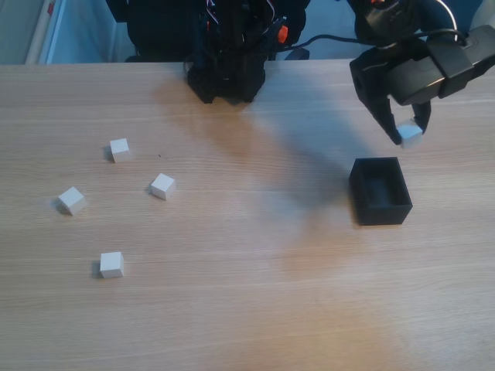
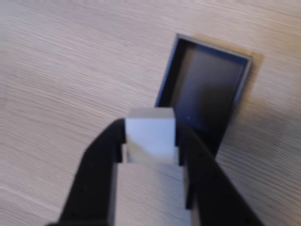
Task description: Pick blocks and place them in the box.
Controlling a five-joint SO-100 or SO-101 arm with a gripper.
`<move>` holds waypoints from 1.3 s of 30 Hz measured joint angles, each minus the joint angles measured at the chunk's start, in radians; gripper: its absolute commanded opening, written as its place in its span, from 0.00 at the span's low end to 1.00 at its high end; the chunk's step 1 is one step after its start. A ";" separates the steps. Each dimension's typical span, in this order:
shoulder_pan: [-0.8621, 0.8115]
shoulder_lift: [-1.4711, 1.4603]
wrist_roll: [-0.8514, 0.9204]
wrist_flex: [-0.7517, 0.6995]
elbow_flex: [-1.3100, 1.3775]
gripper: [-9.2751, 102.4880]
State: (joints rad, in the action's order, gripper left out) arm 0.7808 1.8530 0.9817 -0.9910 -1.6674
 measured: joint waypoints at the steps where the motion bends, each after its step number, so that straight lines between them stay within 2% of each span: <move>1: -0.005 -0.002 -0.005 0.008 0.000 0.19; 10: -0.021 0.000 0.009 0.037 -0.014 0.20; 15: -0.117 0.083 0.032 0.011 -0.114 0.18; 27: -0.620 0.523 0.307 -0.009 -0.707 0.20; 33: -0.877 0.601 0.436 0.017 -0.874 0.22; 39: -1.023 0.614 0.525 0.101 -0.969 0.23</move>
State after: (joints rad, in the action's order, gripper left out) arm -0.2424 2.4666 1.5064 -0.8897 -2.6369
